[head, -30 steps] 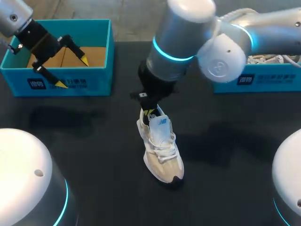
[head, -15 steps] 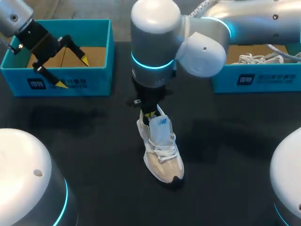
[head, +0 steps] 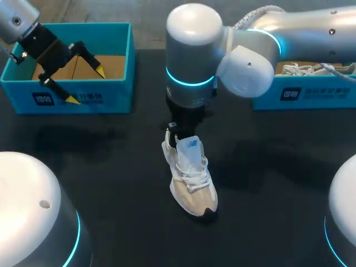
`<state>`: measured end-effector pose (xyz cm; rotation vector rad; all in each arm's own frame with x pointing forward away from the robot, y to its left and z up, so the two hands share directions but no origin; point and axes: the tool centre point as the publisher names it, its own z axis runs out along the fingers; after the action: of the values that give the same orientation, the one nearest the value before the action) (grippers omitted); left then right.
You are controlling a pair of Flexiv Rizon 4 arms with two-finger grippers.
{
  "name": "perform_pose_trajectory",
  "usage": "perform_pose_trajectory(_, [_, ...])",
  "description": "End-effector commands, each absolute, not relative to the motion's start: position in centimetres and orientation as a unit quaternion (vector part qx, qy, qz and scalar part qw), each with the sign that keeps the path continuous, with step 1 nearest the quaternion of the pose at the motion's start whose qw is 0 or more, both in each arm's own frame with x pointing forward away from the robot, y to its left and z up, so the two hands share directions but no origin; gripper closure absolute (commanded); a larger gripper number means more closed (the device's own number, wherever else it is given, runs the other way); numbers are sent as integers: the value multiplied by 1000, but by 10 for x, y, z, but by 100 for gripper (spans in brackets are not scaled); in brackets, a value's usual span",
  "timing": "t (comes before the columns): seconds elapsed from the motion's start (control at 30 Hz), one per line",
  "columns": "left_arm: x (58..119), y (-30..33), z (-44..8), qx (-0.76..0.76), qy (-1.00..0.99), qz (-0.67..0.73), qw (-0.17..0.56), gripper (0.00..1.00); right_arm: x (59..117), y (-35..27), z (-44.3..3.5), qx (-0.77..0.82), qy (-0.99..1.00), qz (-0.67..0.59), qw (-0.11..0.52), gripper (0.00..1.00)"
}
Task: Take the shoe out of the shoebox, open the shoe tongue, remove and reinsert the insole, then place the shoe into the shoebox
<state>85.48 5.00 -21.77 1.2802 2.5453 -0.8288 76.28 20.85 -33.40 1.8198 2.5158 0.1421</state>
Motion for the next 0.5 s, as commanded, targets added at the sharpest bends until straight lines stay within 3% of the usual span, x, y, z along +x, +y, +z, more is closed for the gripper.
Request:
perform_pose_trajectory(0.03, [856,50,-218,431,855,-277,85,0,766,206,-345,583,811,50,-2,100])
perform_pose_trajectory(0.5, [856,50,-218,431,855,-277,85,0,758,207,-364,583,811,23,-28,100])
